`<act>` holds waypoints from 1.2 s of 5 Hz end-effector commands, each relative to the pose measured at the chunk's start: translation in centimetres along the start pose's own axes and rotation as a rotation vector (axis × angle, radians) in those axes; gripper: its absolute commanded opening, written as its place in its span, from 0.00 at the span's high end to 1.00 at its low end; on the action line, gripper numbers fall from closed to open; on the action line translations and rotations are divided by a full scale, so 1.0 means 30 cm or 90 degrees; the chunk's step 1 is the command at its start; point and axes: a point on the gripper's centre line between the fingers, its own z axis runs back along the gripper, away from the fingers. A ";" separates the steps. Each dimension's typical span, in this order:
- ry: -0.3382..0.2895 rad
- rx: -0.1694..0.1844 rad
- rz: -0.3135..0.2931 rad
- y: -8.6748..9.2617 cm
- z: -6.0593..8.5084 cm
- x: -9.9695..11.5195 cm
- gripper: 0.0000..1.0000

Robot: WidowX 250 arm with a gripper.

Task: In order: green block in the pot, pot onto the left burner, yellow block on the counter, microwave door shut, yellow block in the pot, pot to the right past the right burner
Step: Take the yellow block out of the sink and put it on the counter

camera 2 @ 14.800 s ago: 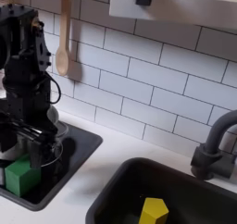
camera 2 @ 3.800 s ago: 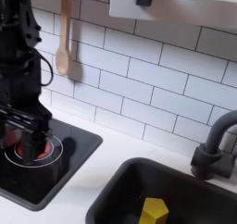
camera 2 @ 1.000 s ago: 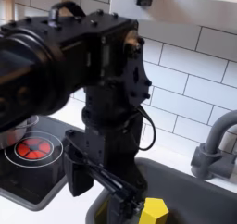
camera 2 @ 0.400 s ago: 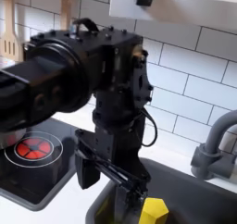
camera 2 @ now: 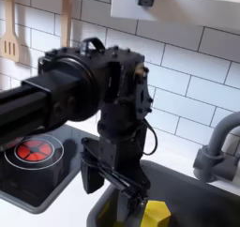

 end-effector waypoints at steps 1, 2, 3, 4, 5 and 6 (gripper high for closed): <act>0.011 -0.004 -0.048 -0.016 -0.076 0.064 0.00; 0.006 -0.002 -0.073 -0.039 -0.077 0.098 0.00; 0.003 -0.005 -0.080 -0.064 -0.078 0.127 0.00; 0.009 -0.004 -0.076 -0.071 -0.101 0.145 0.00; 0.020 -0.001 -0.082 -0.072 -0.141 0.175 0.00; 0.018 0.002 -0.079 -0.060 -0.162 0.207 0.00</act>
